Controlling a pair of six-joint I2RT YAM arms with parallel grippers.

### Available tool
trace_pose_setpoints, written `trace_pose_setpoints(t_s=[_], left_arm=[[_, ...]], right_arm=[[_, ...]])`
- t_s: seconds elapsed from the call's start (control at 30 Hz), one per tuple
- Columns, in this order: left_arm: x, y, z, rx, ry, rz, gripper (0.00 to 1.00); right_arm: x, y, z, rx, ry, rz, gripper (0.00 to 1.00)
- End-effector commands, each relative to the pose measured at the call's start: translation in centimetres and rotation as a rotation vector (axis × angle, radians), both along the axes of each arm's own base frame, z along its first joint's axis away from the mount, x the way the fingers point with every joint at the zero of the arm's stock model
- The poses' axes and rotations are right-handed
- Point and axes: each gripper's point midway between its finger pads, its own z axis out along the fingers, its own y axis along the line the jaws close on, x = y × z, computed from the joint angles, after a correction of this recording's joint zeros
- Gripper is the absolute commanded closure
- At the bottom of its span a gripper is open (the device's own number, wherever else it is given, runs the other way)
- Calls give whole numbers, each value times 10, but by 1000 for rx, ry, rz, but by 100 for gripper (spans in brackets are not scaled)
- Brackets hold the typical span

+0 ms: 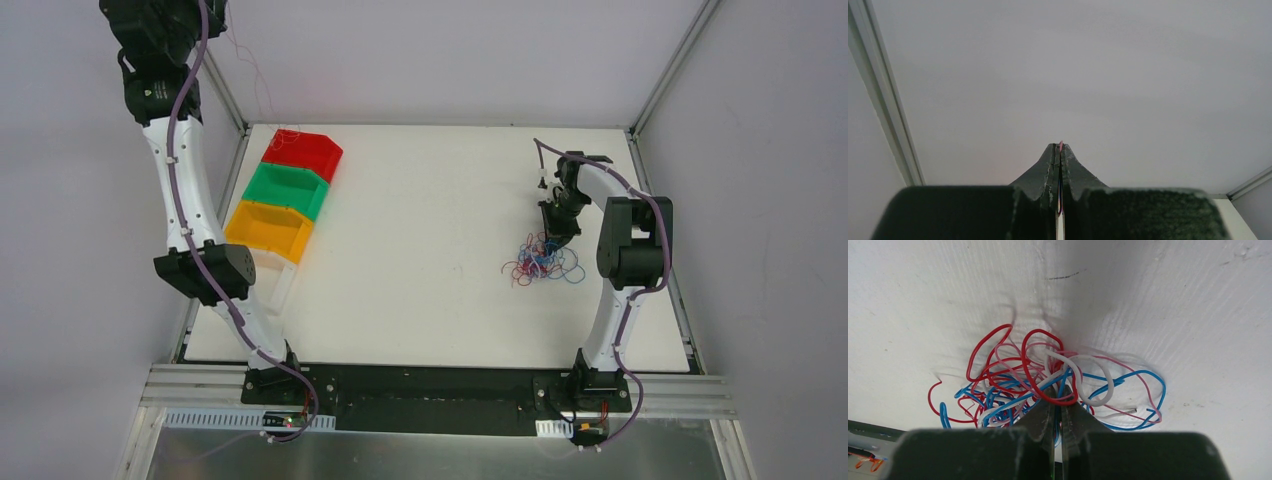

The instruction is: Untangle the cables

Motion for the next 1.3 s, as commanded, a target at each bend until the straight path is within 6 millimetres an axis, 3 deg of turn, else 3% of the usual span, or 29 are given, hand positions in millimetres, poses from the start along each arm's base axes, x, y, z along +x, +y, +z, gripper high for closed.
trace_pose_setpoints(t_s=[0.0,0.13,0.43,0.73,1.03,1.13,1.27], left_arm=[[-45,-12,41,25,-94,-40,100],[-55,-15,30,22,-61,-52,100],[-53,-5,-23,38,55,-23,100],[-27,23,-96,30,179,12,100],[-23,64,-181,170,344,112,100],[-22,64,-211,189,399,89,100],[-19,50,-251,157,470,-14,100]], right_arm=[[-1,-4,4,-22,7,2,100],[-2,-3,1,-15,14,-1,100],[-2,1,-1,2,24,-12,100],[-8,1,-2,3,35,-17,100],[-19,-2,-2,-5,38,-18,100],[-21,-3,-3,-7,43,-18,100],[-24,-2,-5,-4,54,-21,100]])
